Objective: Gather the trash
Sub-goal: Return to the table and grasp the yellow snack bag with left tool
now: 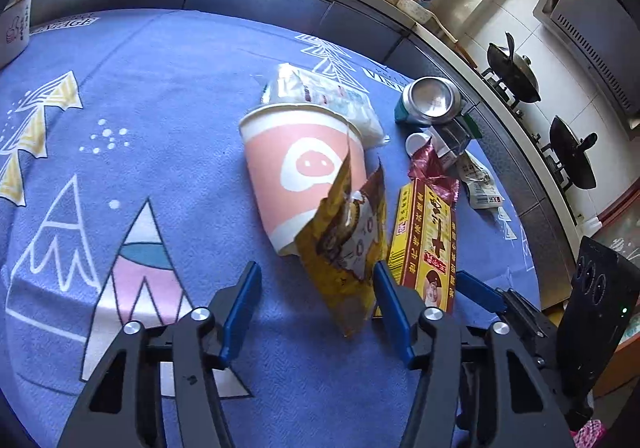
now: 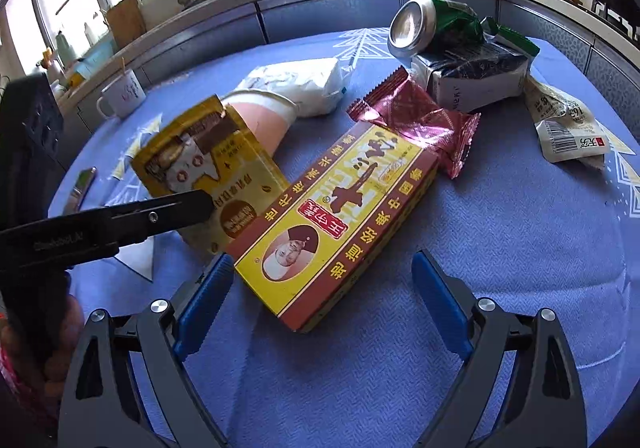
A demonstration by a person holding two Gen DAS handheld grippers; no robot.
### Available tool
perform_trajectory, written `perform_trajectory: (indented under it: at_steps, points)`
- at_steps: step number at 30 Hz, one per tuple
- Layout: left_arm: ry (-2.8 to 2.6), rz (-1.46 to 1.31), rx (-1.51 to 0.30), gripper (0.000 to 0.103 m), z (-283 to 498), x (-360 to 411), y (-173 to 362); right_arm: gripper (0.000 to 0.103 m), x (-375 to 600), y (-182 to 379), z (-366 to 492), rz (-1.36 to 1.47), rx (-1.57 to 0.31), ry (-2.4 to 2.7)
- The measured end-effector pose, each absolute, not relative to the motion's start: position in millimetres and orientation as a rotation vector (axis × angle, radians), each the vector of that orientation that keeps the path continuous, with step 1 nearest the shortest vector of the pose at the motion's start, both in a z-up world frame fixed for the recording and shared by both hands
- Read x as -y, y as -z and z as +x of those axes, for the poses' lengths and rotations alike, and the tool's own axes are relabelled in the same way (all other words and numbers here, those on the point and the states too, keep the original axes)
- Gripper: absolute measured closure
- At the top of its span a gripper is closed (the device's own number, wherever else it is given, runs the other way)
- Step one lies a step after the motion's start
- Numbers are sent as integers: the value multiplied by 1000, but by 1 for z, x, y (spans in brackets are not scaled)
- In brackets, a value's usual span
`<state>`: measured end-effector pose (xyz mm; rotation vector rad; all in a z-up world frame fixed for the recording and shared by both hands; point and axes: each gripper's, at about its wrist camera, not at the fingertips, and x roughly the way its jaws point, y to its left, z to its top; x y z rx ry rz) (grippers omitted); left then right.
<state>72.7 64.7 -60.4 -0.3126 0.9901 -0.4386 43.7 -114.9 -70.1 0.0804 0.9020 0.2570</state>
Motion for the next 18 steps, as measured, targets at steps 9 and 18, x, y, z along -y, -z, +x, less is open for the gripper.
perform_trajectory:
  at_steps: [9,18]
  points:
    - [478,-325,-989,70,65,-68,57,14,192,61,21,123,-816,-28]
    - [469,-371,-1007,48,71,-62,60,14,185,48,21,169,-787,-174]
